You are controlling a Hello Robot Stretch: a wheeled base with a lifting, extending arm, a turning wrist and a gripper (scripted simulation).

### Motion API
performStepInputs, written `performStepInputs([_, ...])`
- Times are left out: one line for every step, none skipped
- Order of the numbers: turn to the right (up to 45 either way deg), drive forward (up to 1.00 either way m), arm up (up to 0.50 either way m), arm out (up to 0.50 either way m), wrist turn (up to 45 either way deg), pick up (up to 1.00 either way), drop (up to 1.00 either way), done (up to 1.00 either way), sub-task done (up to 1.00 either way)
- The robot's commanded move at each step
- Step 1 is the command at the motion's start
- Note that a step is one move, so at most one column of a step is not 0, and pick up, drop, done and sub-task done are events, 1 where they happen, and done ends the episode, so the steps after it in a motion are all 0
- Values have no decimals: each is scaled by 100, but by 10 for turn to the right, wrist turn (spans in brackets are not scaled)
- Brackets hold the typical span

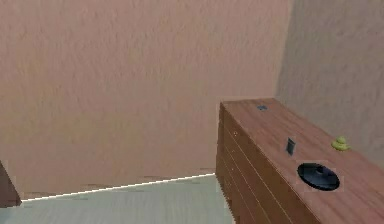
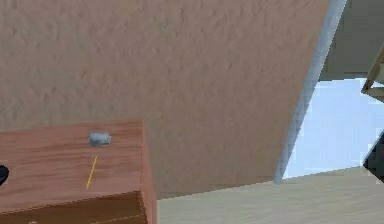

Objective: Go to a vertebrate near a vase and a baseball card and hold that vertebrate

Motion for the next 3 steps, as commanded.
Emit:
performStepInputs([0, 95, 0, 0, 0, 0, 0, 0, 0])
performStepInputs([450, 0, 0, 0, 0, 0, 0, 0, 0])
performStepInputs([450, 0, 0, 0, 0, 0, 0, 0, 0])
